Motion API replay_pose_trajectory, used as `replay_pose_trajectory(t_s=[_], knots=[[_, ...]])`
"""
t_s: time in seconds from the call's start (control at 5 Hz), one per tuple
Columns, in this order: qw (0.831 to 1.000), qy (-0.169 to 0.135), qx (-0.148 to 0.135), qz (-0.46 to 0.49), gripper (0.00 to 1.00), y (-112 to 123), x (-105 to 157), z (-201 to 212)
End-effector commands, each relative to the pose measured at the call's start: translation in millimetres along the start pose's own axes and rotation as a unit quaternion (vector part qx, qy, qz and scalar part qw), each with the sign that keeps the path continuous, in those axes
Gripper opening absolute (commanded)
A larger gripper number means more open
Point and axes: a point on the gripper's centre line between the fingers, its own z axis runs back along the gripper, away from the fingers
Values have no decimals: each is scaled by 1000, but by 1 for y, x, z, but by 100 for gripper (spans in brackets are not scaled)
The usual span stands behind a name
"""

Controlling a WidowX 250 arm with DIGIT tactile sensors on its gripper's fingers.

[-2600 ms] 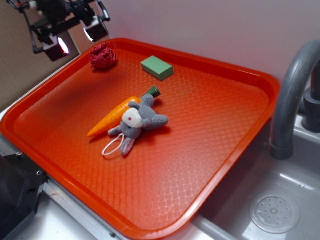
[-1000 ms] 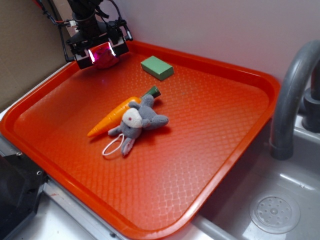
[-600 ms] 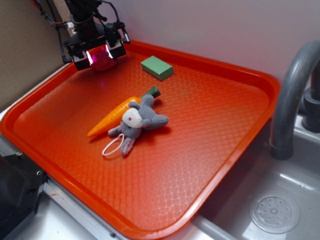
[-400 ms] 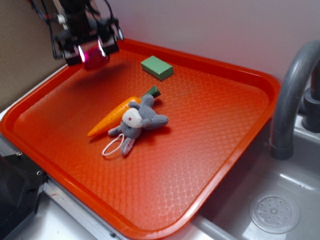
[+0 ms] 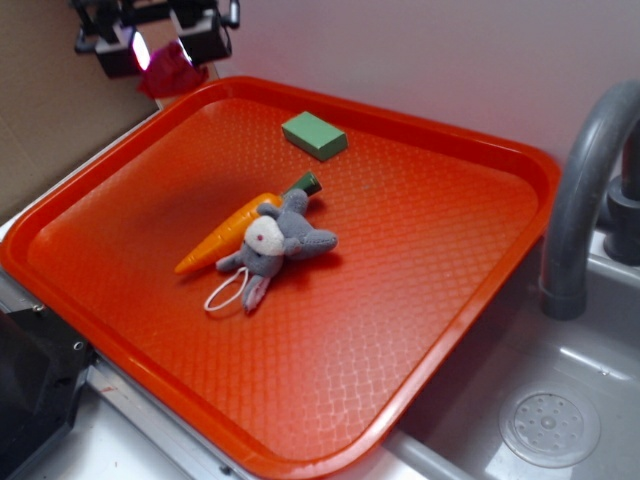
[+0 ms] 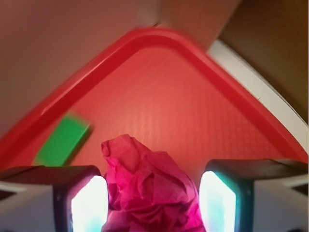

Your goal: Grab the red paper.

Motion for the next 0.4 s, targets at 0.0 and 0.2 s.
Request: replay_pose_trajectory(t_s=[0.0,0.2], knots=[[989,2,-86,-122,0,12,-23,79],[980,2,-111,-165,0,16,-22,85]])
